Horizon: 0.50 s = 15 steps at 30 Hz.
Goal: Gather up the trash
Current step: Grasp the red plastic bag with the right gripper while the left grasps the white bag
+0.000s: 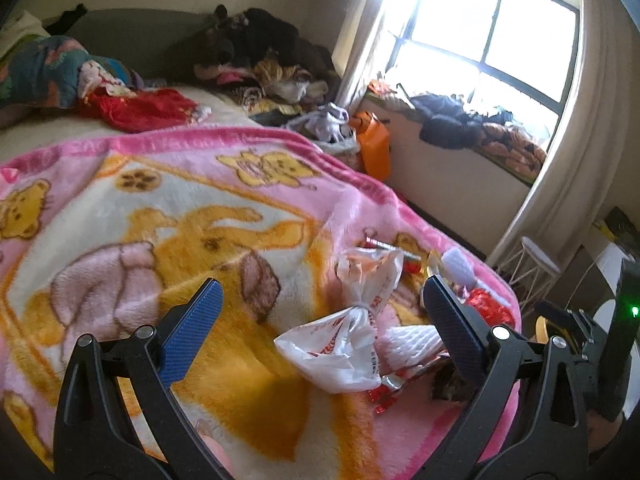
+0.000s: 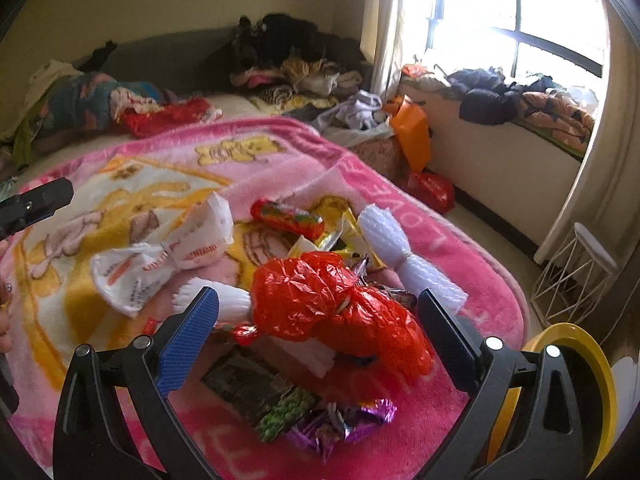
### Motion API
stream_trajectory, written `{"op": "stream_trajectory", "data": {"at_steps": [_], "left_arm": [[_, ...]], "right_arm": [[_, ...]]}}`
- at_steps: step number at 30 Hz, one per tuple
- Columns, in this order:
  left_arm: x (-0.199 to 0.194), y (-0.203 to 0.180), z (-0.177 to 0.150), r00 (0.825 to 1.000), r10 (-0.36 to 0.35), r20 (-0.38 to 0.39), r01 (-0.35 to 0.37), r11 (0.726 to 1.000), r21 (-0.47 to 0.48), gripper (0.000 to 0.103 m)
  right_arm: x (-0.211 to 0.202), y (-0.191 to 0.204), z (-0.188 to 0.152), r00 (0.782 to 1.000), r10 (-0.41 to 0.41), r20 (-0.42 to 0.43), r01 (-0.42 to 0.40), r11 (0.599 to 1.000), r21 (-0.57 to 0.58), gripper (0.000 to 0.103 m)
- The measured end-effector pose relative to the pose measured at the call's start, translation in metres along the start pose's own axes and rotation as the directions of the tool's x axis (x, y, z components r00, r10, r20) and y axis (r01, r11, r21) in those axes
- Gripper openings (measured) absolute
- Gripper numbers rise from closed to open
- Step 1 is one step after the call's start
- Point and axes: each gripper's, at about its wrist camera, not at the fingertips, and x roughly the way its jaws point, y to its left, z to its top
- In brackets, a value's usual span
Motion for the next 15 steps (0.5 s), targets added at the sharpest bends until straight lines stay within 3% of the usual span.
{"op": "stream_trajectory", "data": {"at_steps": [9, 12, 15], "left_arm": [[0.051, -0.009, -0.022, 0.98, -0.014, -0.197, 0.009, 1.0, -0.025, 0.092], [0.061, -0.007, -0.028, 0.971, -0.01, -0.24, -0.006, 0.998, -0.063, 0.092], [0.067, -0.008, -0.035, 0.962, -0.001, -0.272, -0.022, 0.997, -0.079, 0.092]], "right_arm": [[0.033, -0.016, -0.004, 0.996, 0.011, -0.088, -0.008, 0.999, 0.037, 0.096], [0.034, -0.015, -0.008, 0.994, 0.034, -0.105, -0.032, 0.999, 0.018, 0.077], [0.035, -0.015, -0.015, 0.989, 0.073, -0.125, -0.069, 0.997, 0.032, 0.067]]}}
